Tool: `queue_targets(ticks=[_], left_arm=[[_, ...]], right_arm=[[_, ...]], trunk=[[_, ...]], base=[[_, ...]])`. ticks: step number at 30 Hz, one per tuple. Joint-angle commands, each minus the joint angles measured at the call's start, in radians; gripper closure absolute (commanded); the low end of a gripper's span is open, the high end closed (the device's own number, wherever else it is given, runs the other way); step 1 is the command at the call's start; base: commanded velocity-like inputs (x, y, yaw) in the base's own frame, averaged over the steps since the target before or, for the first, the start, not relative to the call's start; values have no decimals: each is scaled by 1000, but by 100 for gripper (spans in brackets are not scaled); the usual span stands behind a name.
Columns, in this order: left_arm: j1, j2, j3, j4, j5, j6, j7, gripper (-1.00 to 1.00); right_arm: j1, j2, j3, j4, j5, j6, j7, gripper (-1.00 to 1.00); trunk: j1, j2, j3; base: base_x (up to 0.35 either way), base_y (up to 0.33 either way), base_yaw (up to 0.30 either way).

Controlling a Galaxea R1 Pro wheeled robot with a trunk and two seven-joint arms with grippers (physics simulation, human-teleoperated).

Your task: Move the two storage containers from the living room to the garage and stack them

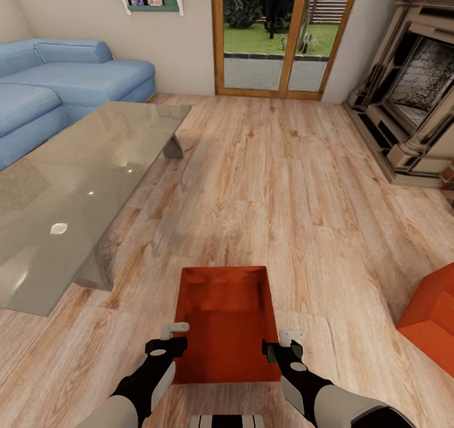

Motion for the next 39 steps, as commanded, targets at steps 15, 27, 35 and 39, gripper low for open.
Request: queue_targets(ticks=[15,27,35,39], left_arm=[[0,1,-5,-3,6,6,7,-100],[0,1,-5,-4,6,3,9,-100],[0,1,-5,-4,6,3,9,-100],[0,1,-5,-4,6,3,9,-100]], right_arm=[[-1,-1,9,1,-8,-4,-3,-100],[-1,-7,9,1,-5,-4,-3,-100],[-1,-8,9,1,0,-4,-3,-100],[-1,-9,9,1,-1,-4,-3,-100]], trunk=[[46,-84,-38],[69,-126,-57],[69,-126,-57],[69,-126,-57]], base=[[0,0,0],[0,0,0],[0,0,0],[0,0,0]])
